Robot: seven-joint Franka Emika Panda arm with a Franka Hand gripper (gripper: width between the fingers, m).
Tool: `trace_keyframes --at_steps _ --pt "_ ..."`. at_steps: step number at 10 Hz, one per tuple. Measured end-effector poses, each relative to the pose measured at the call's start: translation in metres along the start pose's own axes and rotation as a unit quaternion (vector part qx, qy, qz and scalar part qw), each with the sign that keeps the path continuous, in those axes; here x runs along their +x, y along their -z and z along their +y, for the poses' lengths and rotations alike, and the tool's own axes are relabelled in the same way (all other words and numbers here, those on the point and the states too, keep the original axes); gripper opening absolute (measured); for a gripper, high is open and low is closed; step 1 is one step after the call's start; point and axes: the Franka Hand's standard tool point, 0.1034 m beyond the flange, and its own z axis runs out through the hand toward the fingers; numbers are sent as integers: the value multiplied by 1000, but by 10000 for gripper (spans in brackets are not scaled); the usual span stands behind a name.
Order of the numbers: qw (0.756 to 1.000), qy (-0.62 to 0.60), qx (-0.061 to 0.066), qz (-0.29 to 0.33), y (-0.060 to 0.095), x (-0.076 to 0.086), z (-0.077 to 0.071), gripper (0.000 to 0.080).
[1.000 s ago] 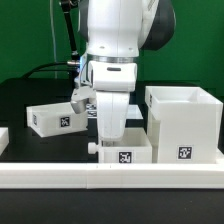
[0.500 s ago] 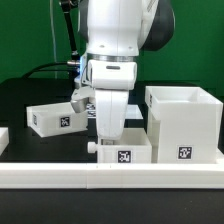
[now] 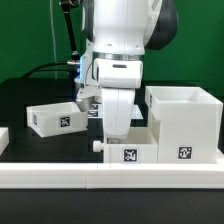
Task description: Assemble drawer
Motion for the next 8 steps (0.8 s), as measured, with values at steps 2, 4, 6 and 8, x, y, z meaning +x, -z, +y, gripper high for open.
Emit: trace_keyframes --at_steps 2,4,6,8 --pt "1000 -1 0 0 0 -1 0 42" --pt "1000 6 1 -1 -1 2 -2 42" --pt "1000 3 3 -4 -1 2 -2 42" --pt "1000 1 3 -4 -1 0 -2 42"
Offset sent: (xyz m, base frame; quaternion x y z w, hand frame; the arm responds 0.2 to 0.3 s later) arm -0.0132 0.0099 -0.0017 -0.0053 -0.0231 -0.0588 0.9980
